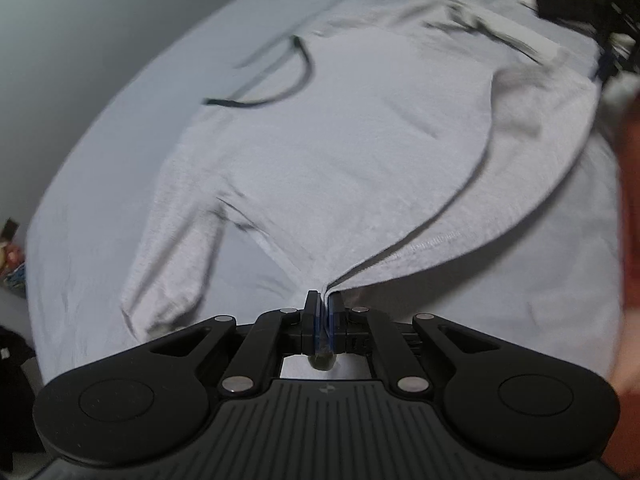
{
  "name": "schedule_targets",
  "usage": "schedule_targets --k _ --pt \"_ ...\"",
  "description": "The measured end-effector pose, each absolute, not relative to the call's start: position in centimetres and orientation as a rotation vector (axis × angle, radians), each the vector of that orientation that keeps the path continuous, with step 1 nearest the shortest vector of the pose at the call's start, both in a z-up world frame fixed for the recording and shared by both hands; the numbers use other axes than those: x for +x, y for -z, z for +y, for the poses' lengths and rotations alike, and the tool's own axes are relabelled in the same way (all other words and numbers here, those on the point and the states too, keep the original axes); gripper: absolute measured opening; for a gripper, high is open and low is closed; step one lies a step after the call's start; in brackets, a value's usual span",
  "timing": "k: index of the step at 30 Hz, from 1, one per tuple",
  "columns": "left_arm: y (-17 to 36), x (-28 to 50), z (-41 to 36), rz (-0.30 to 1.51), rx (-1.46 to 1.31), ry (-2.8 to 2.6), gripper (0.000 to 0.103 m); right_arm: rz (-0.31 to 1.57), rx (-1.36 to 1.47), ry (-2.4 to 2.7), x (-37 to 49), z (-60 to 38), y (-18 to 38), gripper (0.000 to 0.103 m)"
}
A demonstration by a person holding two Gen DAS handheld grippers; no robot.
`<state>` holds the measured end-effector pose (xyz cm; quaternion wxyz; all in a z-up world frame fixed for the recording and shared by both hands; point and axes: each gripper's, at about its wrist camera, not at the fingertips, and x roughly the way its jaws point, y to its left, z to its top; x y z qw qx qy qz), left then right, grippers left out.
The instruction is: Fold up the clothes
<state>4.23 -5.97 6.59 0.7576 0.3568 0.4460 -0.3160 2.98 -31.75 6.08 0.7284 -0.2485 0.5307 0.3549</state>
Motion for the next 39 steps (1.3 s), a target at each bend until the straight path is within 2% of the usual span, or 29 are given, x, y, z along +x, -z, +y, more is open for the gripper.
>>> schedule_targets --k 3,4,11,15,17,20,22,23,26,29,30,33,35,36,37,38,39 --pt "-5.7 1.6 -6.0 1.04 0.835 0.784 0.003 1.211 -0.645 -0.806 1.4 -31.1 -6.2 0.004" --pt "-5.1 0.7 -6.1 1.066 0.858 0.817 0.003 1.224 -0.66 -0.813 1.1 -31.1 -6.2 0.0" --pt "-0.1 -3.4 -8.2 1.208 1.009 0.952 0.0 1.303 -0.742 -0.815 0.9 -29.8 -4.1 0.0" --pt "1.5 -3.1 -8.2 1.236 1.012 0.919 0.001 1.347 -0.739 -0.816 1.4 -29.0 -2.7 0.001" --pt "0.9 -2.9 -8.1 1.208 0.966 0.916 0.002 1.355 -0.725 -0.816 1.3 -29.0 -2.5 0.002" --pt "-0.2 -2.8 -8.1 1.124 0.924 0.89 0.017 1.305 -0.696 -0.814 1.0 -29.1 -3.7 0.005" --pt "-0.2 -2.6 -8.4 1.091 0.927 0.87 0.02 1.28 -0.664 -0.803 0.9 -29.3 -4.2 0.019" --pt "-0.1 -2.5 -8.5 1.08 0.931 0.862 0.02 1.264 -0.646 -0.791 1.0 -29.2 -4.4 0.022" --pt "1.3 -2.5 -9.7 1.077 0.983 0.851 0.02 1.243 -0.622 -0.775 1.4 -28.0 -3.8 0.024" --pt "2.3 -2.4 -9.4 1.077 1.005 0.842 0.022 1.263 -0.632 -0.769 1.9 -27.0 -2.5 0.035" --pt "2.7 -2.4 -9.6 1.072 1.012 0.84 0.027 1.274 -0.629 -0.77 2.1 -26.9 -2.1 0.037" --pt "3.5 -2.1 -9.8 1.057 1.033 0.839 0.03 1.292 -0.595 -0.779 2.5 -26.9 -1.0 0.037" --pt "3.6 -1.6 -9.6 1.083 1.006 0.845 0.022 1.267 -0.567 -0.769 3.0 -26.7 -0.9 0.036" --pt "3.4 -1.3 -9.4 1.1 0.982 0.852 0.014 1.249 -0.555 -0.762 3.2 -26.6 -0.8 0.03" --pt "3.1 -1.0 -9.2 1.107 0.966 0.856 0.009 1.24 -0.549 -0.763 3.4 -26.5 -0.9 0.015" --pt "2.7 -0.6 -8.9 1.112 0.953 0.863 0.008 1.236 -0.544 -0.771 3.5 -26.5 -0.9 0.009" --pt "2.3 -0.4 -8.4 1.117 0.944 0.871 0.007 1.233 -0.544 -0.777 3.6 -26.4 -0.9 0.006"
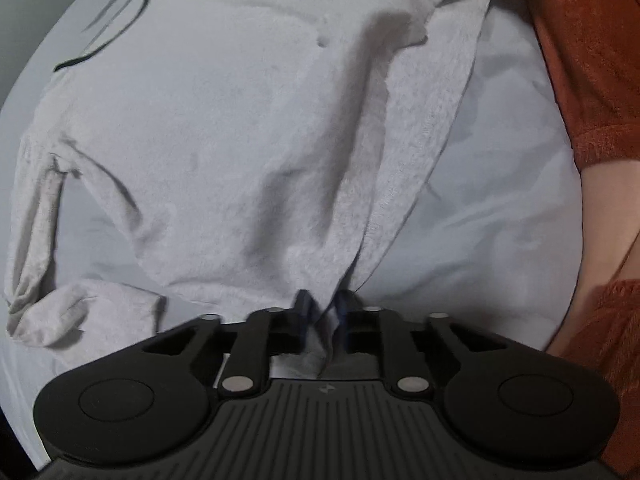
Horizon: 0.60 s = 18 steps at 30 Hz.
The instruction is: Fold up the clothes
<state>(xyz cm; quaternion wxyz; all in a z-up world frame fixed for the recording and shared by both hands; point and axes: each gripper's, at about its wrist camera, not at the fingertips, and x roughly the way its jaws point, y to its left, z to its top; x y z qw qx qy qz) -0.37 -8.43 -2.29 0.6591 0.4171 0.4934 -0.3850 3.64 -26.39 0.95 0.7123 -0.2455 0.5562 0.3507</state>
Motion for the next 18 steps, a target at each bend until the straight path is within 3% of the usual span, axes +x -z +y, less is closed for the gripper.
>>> schedule_targets --k 14,18 --pt "2.3 -0.3 -7.0 1.255 0.92 0.946 0.006 1.458 -0.51 -0.855 4.0 -26.2 1.7 0.004" --pt "0.0 0.2 -5.8 1.218 0.851 0.962 0.035 1.432 -0.476 -0.887 4.1 -26.9 0.5 0.007"
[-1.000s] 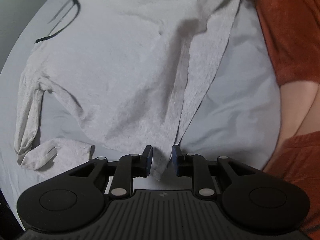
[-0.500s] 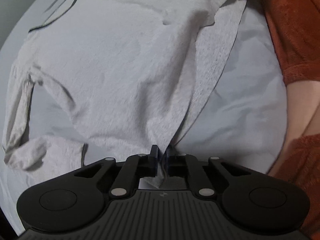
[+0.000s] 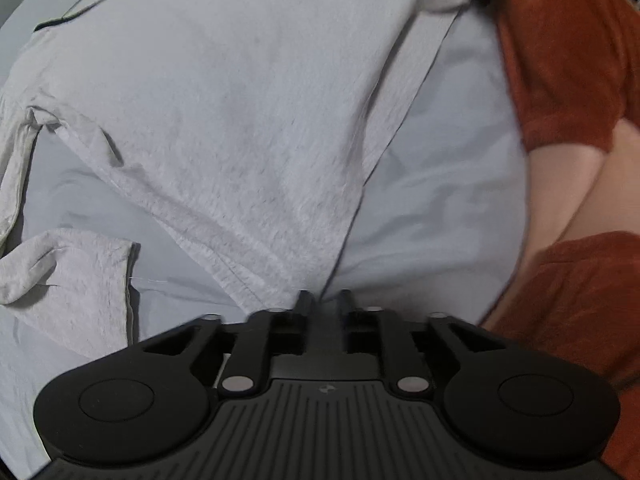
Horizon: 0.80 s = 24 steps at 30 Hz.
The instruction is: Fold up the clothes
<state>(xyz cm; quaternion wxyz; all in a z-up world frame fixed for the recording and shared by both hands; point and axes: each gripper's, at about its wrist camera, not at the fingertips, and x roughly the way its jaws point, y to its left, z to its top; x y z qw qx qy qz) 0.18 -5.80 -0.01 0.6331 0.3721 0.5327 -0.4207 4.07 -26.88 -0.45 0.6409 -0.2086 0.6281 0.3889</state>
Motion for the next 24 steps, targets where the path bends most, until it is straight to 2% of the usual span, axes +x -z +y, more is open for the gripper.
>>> schedule_targets --k 1,2,3,8,15,17,18,19,20,21,24 --pt "-0.5 0.3 -5.6 1.195 0.851 0.957 0.04 1.407 -0.464 -0.892 4.1 -27.1 -0.2 0.015" --pt "-1.1 0.3 -5.4 1.162 0.848 0.937 0.04 1.385 -0.451 -0.884 4.2 -27.4 -0.7 0.022" --pt "-1.6 0.4 -5.4 1.133 0.838 0.912 0.04 1.365 -0.437 -0.863 4.4 -27.8 -1.1 0.036" --pt "-2.3 -0.7 -9.2 0.992 0.878 0.929 0.04 1.278 -0.384 -0.76 4.7 -29.0 -2.6 0.037" --pt "1.0 -2.1 -15.7 0.887 0.99 0.964 0.04 1.123 -0.542 -0.849 2.5 -23.7 -2.5 0.037" --pt "2.0 -2.1 -16.8 0.886 0.989 0.973 0.032 1.104 -0.585 -0.849 2.5 -22.6 -1.9 0.037" --pt "2.5 -1.9 -17.2 0.891 0.977 0.985 0.019 1.101 -0.6 -0.849 2.5 -22.2 -1.7 0.037" --pt "2.7 -1.7 -17.3 0.898 0.965 0.993 0.012 1.102 -0.615 -0.846 2.5 -22.0 -1.4 0.036" --pt "2.8 -1.4 -17.3 0.906 0.952 0.993 0.011 1.104 -0.638 -0.84 2.5 -21.8 -0.8 0.036" --pt "2.9 -1.1 -17.3 0.912 0.935 0.993 0.008 1.106 -0.66 -0.834 2.4 -21.5 -0.3 0.033" --pt "2.3 0.3 -16.5 0.958 0.826 1.017 0.002 1.111 -0.637 -0.801 3.2 -22.0 0.3 0.006"
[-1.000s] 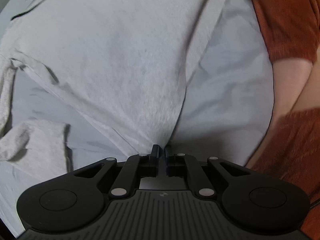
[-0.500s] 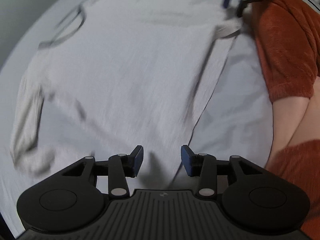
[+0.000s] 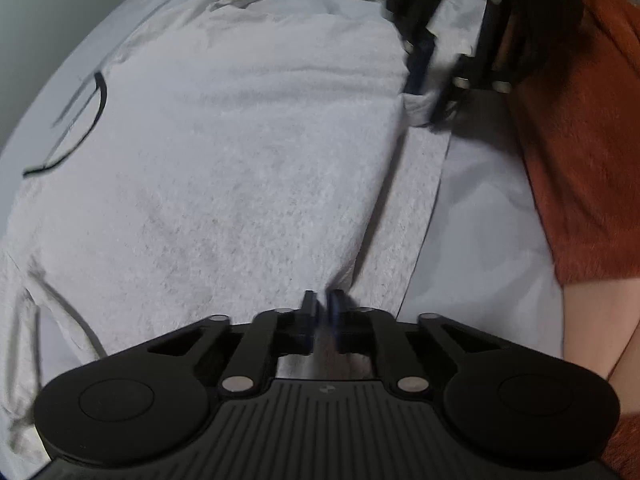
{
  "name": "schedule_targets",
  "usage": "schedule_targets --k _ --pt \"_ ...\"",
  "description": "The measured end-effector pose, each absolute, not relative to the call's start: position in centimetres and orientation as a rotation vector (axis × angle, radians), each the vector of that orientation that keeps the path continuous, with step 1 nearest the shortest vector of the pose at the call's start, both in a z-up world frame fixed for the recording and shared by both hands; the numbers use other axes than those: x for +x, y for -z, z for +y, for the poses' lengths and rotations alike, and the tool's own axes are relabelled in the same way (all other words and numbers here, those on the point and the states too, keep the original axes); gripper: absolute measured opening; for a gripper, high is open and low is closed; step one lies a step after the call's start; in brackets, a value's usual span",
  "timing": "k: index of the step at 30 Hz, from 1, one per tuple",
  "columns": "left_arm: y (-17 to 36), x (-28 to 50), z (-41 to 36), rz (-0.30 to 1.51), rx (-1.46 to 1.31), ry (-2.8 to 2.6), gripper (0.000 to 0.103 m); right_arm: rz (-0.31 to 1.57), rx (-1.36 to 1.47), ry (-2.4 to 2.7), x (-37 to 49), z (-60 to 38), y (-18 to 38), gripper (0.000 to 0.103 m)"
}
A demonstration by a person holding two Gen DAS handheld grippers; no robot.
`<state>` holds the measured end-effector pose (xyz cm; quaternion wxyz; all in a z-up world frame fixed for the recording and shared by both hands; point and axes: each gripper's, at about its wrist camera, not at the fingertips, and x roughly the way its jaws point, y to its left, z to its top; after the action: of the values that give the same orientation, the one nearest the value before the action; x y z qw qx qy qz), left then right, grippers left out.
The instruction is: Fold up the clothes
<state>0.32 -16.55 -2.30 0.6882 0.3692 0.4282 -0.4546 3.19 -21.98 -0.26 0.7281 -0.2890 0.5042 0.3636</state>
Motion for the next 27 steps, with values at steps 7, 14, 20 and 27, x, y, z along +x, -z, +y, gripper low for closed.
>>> schedule_targets --k 7,14,20,27 --pt "-0.3 3.1 -14.3 1.039 0.613 1.127 0.002 1.147 -0.368 -0.898 5.5 -25.1 -1.6 0.004" --pt "2.3 3.8 -15.3 1.187 0.698 1.093 0.005 1.289 -0.431 -0.914 5.3 -25.2 0.5 0.005" --pt "2.5 2.6 -15.1 1.215 0.701 1.108 0.032 1.325 -0.521 -0.917 3.7 -24.8 1.5 0.01" --pt "-0.2 1.4 -12.4 1.175 0.668 1.095 0.039 1.295 -0.445 -0.826 4.1 -28.3 -0.1 0.034"
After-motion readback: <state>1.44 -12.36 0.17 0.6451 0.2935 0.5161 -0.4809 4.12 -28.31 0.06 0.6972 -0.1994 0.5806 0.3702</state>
